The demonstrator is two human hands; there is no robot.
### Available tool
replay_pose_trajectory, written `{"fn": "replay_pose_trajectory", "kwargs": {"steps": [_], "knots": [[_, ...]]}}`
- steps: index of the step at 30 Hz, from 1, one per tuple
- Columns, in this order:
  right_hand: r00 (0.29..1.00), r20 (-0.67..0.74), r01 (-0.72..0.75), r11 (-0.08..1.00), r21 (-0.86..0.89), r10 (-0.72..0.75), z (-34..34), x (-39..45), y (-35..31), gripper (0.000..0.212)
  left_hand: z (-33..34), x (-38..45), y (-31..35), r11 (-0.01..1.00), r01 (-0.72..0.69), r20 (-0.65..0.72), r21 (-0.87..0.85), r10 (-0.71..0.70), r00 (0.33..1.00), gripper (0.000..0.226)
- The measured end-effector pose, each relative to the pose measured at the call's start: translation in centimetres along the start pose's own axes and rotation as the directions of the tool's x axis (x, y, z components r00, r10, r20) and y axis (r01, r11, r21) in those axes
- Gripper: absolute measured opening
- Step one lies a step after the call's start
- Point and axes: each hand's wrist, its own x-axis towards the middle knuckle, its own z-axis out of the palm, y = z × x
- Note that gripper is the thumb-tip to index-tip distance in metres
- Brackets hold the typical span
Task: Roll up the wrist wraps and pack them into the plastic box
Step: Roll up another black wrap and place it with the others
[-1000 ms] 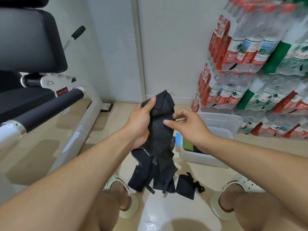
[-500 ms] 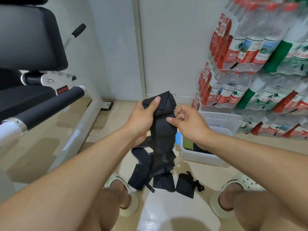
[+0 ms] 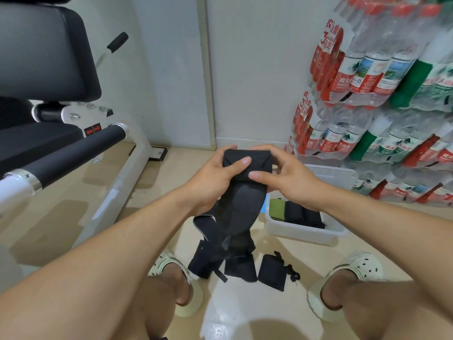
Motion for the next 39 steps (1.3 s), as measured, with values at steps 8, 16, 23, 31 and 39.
{"fn": "replay_pose_trajectory", "kwargs": {"steps": [8,16,23,31,39], "knots": [[0.984,-0.046,0.159,0.962,-0.221,-0.173,-0.1,0.2,0.5,0.053,1.0,-0.8,0.7,0.985,0.150,0.065,-0.088,-0.145,0.987,0.045],[0.996,-0.052,-0.086,0.976,-0.198,0.077,2.5,0.3,0.0,0.089,1.4,-0.9,0.6,0.959,0.065,0.030,-0.276,-0.059,0.998,0.022],[0.963,-0.198,-0.178,0.983,0.037,0.182,2.8,0.7,-1.8,0.077,1.4,-0.5,0.8,0.952,0.009,-0.078,-0.307,-0.035,0.996,0.040],[0.983,-0.086,-0.174,0.979,-0.106,0.165,2.5,0.7,-0.1,0.076,1.3,-0.5,1.0,0.969,0.023,-0.118,-0.244,-0.053,0.992,0.033],[0.996,-0.080,-0.053,0.997,-0.053,0.049,0.9,0.6,-0.8,0.033,0.7,0.0,1.1,0.974,0.056,-0.093,-0.220,-0.078,0.993,0.043]]}}
